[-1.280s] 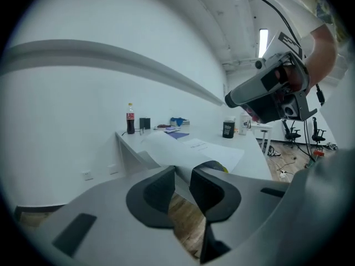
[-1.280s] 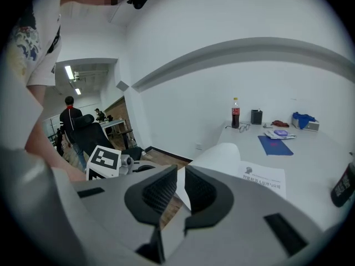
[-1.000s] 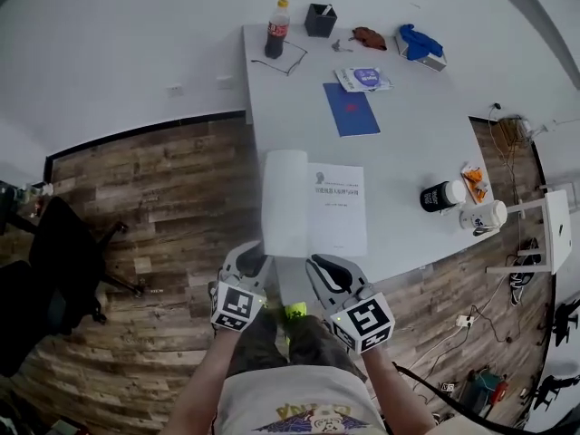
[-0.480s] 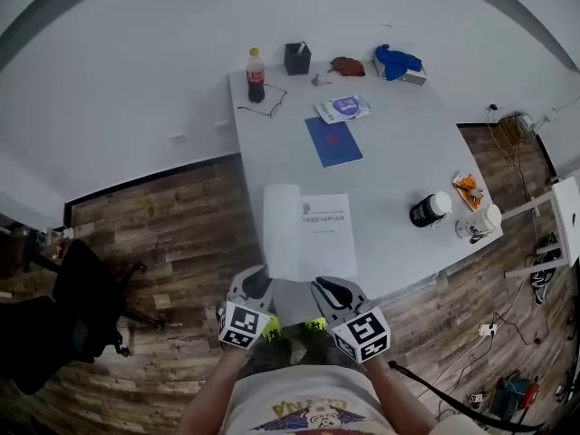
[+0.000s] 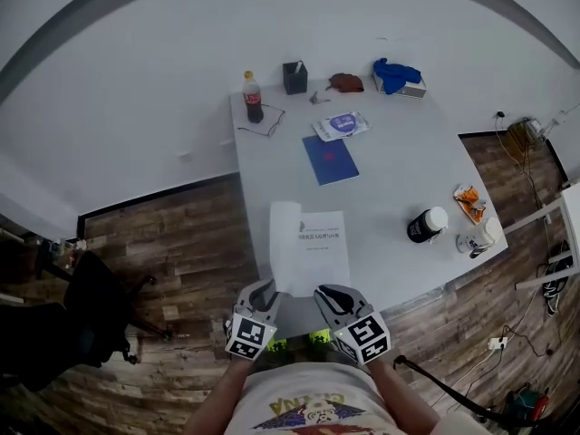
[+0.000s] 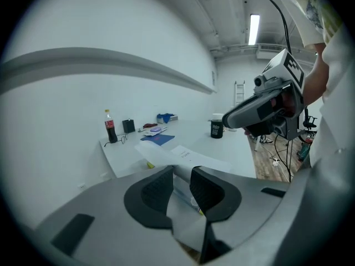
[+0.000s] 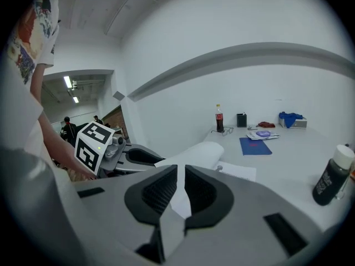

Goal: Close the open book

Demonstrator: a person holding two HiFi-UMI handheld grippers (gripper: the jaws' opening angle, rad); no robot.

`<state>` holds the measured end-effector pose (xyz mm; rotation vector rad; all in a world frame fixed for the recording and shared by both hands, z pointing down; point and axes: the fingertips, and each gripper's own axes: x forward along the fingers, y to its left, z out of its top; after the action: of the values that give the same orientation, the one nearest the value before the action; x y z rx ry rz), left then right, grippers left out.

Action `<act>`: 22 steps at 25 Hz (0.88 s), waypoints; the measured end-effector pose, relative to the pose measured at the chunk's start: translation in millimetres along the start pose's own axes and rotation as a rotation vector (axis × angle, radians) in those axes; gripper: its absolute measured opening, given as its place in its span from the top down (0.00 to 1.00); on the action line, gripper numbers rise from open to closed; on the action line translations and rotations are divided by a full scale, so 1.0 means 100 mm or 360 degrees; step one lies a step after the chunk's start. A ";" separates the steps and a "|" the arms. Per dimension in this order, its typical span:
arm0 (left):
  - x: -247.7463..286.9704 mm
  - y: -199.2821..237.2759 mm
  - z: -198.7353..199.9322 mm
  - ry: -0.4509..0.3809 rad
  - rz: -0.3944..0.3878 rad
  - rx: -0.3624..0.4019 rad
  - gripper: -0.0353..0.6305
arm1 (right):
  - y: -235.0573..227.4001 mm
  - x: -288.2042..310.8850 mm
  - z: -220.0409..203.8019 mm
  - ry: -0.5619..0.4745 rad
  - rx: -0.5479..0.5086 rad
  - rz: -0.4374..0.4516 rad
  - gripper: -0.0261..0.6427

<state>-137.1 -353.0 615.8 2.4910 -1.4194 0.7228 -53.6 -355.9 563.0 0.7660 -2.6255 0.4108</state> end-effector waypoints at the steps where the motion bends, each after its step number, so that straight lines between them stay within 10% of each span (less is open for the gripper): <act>1: 0.01 -0.02 0.02 -0.0001 -0.0002 -0.0001 0.84 | -0.02 0.01 0.01 -0.0001 -0.0001 0.0005 0.92; 22: 0.54 -0.42 0.26 0.0068 -0.0115 -0.0027 0.83 | -0.36 -0.11 -0.05 0.0011 -0.0013 0.0154 0.92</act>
<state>-69.8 -382.1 623.2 2.4846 -1.3087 0.7422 -23.1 -377.6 569.0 0.6359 -2.6635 0.4286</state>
